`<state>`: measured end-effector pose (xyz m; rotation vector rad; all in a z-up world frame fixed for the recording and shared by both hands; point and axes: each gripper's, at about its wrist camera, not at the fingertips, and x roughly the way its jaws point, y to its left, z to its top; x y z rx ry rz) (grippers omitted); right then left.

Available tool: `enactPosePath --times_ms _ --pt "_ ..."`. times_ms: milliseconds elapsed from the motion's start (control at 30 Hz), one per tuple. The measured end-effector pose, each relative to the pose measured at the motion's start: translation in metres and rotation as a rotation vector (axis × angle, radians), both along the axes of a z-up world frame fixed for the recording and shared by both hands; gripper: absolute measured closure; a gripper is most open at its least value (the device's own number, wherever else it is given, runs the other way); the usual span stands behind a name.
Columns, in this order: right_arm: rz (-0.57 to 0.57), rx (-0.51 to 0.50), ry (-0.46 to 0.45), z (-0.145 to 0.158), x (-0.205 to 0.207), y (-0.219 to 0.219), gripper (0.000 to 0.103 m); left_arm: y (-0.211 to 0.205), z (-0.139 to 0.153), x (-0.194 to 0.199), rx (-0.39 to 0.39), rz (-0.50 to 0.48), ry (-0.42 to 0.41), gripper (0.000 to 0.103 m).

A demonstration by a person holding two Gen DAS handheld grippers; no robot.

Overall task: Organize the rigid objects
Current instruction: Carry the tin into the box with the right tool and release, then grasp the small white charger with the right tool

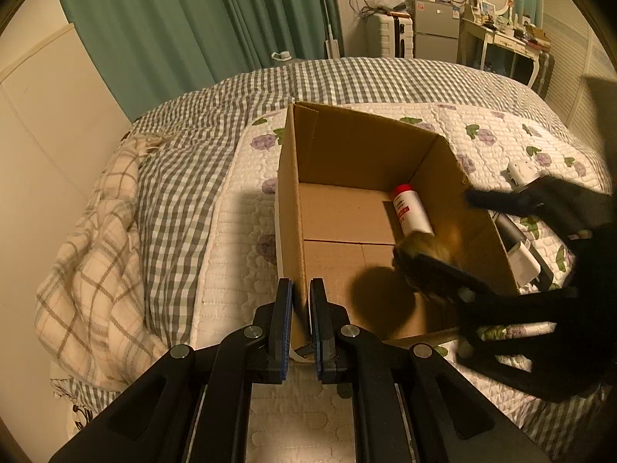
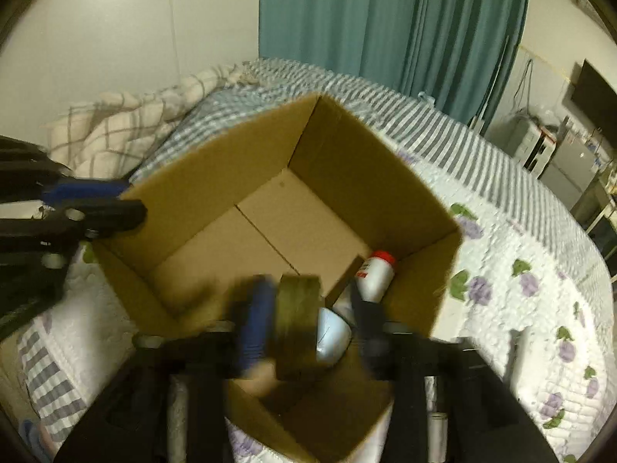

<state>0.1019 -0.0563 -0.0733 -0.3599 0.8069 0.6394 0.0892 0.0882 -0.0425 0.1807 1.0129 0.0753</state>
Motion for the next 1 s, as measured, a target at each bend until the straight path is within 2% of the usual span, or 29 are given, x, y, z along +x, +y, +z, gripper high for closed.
enactPosePath --times_ms 200,367,500,600,733,1000 --pt "-0.015 0.045 -0.05 0.034 -0.013 -0.028 0.034 -0.001 -0.001 0.001 0.004 0.007 0.0 0.095" --pt "-0.118 0.029 -0.108 0.052 -0.013 -0.076 0.033 -0.002 0.0 0.002 0.006 0.013 0.002 0.095" --pt "-0.198 0.002 -0.124 0.052 -0.009 -0.116 0.033 -0.001 0.0 0.002 0.006 0.015 0.002 0.095" --pt "-0.261 -0.024 -0.113 0.041 -0.005 -0.148 0.033 -0.001 0.0 0.002 0.009 0.02 0.004 0.095" --pt "-0.319 -0.061 -0.066 0.009 -0.002 -0.176 0.033 -0.002 -0.001 0.002 0.018 0.024 0.005 0.095" --pt "-0.312 -0.07 0.066 -0.067 0.0 -0.185 0.033 -0.005 -0.002 0.003 0.036 0.03 0.011 0.095"
